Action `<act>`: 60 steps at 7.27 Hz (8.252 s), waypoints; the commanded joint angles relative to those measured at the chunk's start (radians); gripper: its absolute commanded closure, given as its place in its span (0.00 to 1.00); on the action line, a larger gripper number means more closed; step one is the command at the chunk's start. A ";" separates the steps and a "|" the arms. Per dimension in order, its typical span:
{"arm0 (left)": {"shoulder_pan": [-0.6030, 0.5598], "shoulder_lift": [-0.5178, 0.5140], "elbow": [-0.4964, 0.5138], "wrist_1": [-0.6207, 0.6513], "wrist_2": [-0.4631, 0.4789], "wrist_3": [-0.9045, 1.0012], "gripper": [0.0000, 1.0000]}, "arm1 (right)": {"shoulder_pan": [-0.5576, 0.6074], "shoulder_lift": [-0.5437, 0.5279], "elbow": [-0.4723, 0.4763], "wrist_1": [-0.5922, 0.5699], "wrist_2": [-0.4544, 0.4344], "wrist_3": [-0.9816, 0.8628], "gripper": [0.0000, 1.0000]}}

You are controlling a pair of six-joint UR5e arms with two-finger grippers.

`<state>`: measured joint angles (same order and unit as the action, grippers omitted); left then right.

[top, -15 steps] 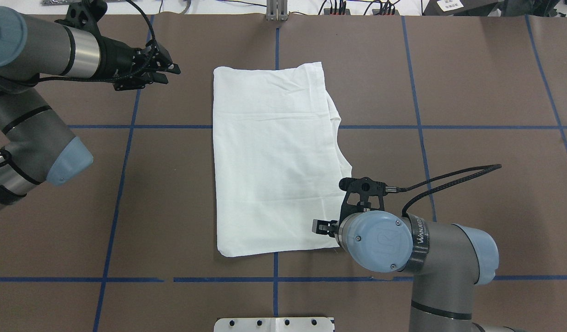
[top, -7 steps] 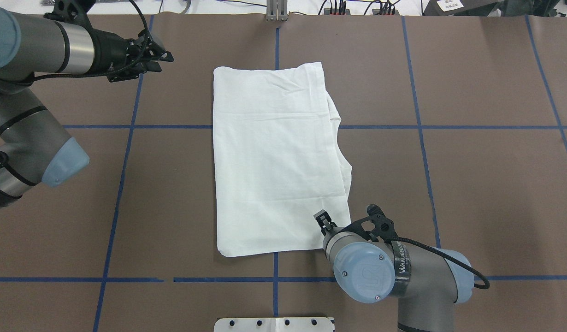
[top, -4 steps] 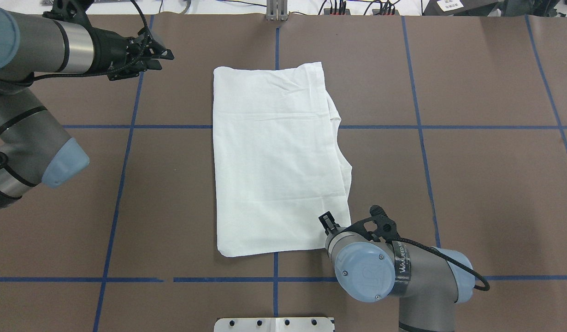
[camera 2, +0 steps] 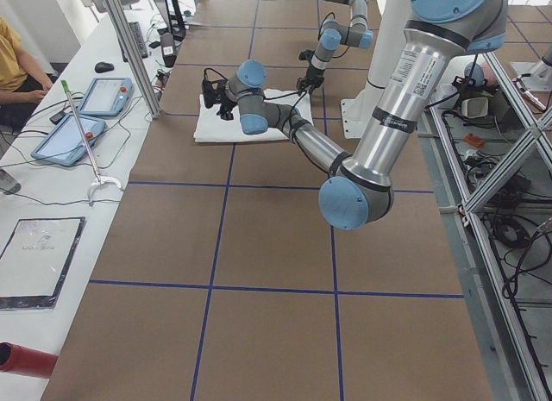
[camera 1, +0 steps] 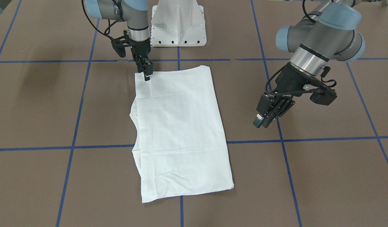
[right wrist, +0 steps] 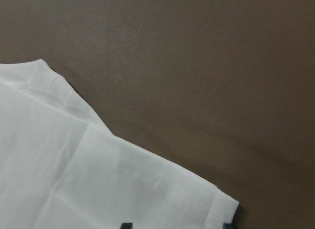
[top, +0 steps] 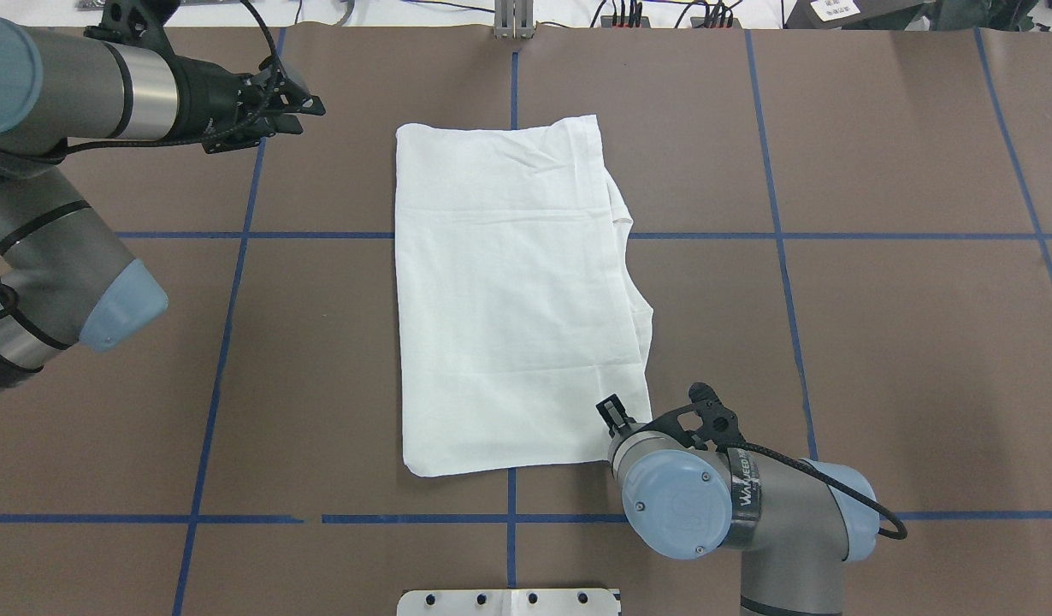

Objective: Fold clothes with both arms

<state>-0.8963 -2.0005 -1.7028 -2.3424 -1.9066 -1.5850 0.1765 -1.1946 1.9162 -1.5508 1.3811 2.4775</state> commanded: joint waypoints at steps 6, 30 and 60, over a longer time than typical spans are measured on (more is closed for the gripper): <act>0.005 0.011 0.000 -0.002 0.009 -0.004 0.54 | -0.005 0.004 0.006 -0.027 0.003 0.004 0.22; 0.761 0.229 -0.253 0.130 0.561 -0.588 0.42 | -0.051 -0.042 0.159 -0.158 -0.001 0.040 1.00; 0.275 -0.216 0.251 0.063 0.305 -0.227 0.27 | 0.498 0.308 -0.360 0.108 0.338 -0.557 0.01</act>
<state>-0.5899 -2.1921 -1.5527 -2.2152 -1.6027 -1.8524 0.6556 -0.9084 1.6632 -1.5576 1.7085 1.9619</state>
